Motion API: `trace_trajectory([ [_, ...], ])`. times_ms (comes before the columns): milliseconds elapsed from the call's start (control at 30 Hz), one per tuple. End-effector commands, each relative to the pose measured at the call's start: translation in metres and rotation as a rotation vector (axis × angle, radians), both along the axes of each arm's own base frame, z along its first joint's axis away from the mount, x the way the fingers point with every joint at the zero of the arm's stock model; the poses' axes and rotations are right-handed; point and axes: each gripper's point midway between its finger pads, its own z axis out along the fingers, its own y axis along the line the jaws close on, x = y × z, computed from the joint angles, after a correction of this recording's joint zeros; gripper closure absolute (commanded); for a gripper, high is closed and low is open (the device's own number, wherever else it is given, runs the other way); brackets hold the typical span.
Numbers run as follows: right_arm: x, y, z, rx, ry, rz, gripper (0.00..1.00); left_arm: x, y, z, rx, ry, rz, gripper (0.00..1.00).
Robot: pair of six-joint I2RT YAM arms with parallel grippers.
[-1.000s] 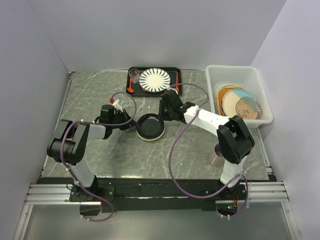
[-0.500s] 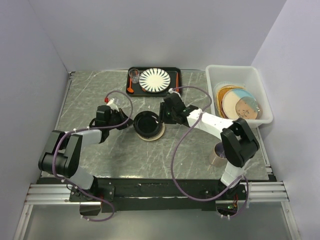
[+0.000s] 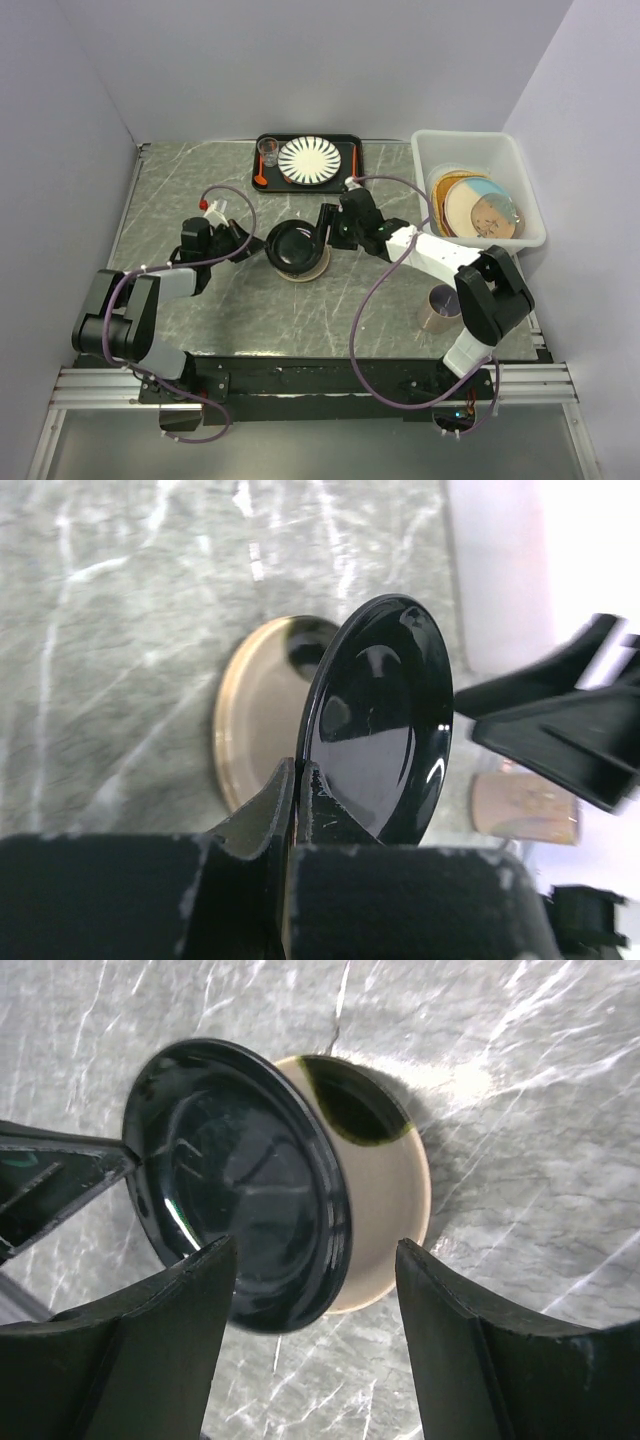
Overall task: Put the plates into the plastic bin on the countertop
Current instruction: Pick up the plate at the center of the board.
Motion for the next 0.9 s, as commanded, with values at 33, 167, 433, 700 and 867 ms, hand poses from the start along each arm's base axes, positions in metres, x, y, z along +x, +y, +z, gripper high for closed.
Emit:
trace_trajectory([
  [33, 0.002, 0.007, 0.02, 0.146, -0.034, 0.042, 0.28, -0.003, -0.012, 0.049, -0.122, -0.155, -0.09, 0.99],
  [167, 0.0, 0.008, 0.018, 0.198, -0.016, 0.064, 0.29, -0.007, -0.015, 0.055, -0.17, -0.176, -0.122, 0.99],
  [433, -0.006, 0.023, 0.024, 0.306, -0.008, 0.136, 0.33, -0.012, -0.02, 0.058, -0.204, -0.18, -0.172, 0.99],
  [700, -0.009, 0.031, 0.027, 0.352, -0.003, 0.171, 1.0, -0.009, -0.018, 0.056, -0.179, -0.178, -0.158, 0.99],
  [867, -0.009, 0.03, 0.028, 0.35, -0.005, 0.171, 1.0, -0.008, -0.018, 0.055, -0.174, -0.18, -0.155, 0.99],
])
